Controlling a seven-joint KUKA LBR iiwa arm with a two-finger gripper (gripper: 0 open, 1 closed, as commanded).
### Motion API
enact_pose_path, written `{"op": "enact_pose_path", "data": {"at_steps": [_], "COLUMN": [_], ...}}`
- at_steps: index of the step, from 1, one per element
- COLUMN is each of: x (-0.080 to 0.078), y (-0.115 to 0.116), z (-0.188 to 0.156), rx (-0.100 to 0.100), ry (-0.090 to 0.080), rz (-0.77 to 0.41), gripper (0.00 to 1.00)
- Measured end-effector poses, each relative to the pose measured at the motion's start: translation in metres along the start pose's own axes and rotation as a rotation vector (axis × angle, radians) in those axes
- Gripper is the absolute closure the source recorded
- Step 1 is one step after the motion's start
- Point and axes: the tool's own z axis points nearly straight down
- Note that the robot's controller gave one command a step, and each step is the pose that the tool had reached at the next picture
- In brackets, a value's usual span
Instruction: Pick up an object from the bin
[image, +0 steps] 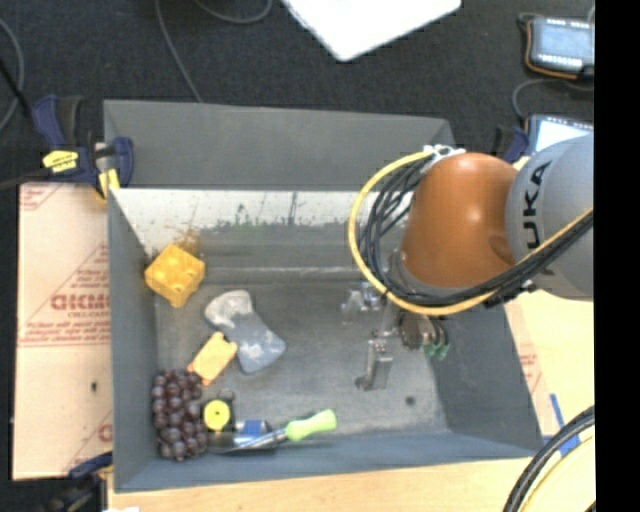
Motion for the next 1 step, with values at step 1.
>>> {"op": "enact_pose_path", "data": {"at_steps": [1], "x": [-0.0014], "y": [0.0], "z": [-0.0044], "rx": [0.0], "ry": [-0.008], "rz": [0.0], "gripper": [0.0]}}
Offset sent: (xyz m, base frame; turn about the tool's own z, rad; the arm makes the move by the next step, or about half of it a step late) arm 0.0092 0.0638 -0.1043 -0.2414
